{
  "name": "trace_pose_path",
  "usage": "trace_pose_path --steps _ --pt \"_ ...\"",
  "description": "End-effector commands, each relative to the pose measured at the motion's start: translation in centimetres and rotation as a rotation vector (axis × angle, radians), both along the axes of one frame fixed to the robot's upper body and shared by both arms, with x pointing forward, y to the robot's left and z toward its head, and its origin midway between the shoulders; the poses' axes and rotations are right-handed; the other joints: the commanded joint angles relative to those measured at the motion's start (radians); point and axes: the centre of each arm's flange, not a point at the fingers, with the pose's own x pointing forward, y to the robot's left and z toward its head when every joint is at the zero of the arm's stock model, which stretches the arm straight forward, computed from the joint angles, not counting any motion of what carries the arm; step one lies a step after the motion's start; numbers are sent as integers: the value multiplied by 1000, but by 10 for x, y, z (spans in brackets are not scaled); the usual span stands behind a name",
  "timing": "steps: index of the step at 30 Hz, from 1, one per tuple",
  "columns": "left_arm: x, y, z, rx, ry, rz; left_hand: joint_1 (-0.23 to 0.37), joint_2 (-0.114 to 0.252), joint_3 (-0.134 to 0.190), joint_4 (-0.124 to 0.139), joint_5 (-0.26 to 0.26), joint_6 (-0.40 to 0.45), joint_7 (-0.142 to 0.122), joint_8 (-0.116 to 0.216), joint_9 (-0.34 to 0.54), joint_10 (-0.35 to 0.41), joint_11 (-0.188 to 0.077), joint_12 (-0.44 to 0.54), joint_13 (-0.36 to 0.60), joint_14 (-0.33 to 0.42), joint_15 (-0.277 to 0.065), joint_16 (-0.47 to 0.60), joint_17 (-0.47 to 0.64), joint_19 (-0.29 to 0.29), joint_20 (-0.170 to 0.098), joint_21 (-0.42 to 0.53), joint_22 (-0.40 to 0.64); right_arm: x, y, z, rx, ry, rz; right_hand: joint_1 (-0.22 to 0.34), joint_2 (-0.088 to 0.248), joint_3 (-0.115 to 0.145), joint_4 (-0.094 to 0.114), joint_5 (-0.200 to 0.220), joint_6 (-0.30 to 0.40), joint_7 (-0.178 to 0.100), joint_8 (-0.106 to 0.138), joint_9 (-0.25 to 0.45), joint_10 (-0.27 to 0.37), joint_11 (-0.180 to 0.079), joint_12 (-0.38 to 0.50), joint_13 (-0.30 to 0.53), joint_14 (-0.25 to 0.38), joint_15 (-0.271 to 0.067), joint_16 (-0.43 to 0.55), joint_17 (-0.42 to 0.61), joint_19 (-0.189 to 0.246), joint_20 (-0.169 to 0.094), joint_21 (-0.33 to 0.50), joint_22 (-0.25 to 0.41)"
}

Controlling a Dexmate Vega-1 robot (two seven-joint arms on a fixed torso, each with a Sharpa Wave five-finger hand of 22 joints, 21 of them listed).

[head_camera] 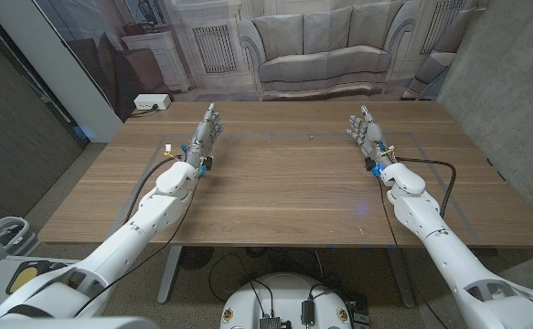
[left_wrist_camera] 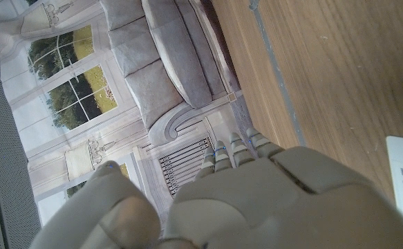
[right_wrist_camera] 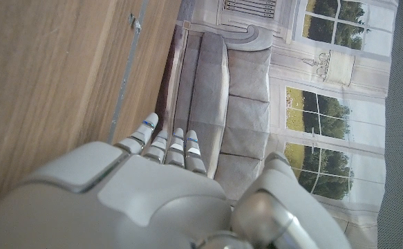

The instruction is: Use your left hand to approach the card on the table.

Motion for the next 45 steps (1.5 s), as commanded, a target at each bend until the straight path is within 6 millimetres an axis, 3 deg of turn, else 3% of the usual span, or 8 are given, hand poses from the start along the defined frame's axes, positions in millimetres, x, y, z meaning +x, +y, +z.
trace_pose_path --steps 1,14,30,45 --pt "-13 3 3 -7 -24 0 10 8 7 -4 6 9 4 9 3 12 -3 7 2 7 6 7 3 5 -49 9 4 -3 4 5 -2 -15 17 2 4 4 -5 3 5 -4 4 1 9 -2 4 1 7 -3 6 5 10 -33 -5 5" --pt "-13 15 -1 30 -41 -2 33 19 9 -15 8 59 5 18 2 57 -5 16 2 46 4 12 3 32 -45 16 4 -2 7 1 -5 -14 -4 4 7 3 -8 2 12 -12 6 2 31 -2 10 1 25 1 10 5 27 -32 -9 6" --pt "-35 21 -2 90 -118 63 42 23 6 -20 9 86 2 22 3 82 -1 19 2 69 2 14 4 46 -41 18 5 0 6 3 -6 -12 -9 4 8 1 -10 0 13 -12 4 2 37 2 10 2 32 0 10 5 37 -31 -15 6" --pt "-57 20 8 176 -172 189 49 25 5 -23 11 101 -1 22 3 93 -13 18 2 83 -3 14 4 54 -42 18 5 -7 3 -1 -10 -30 -16 5 11 1 -13 -1 21 -14 6 2 46 0 11 2 38 1 10 5 44 -31 -21 6"
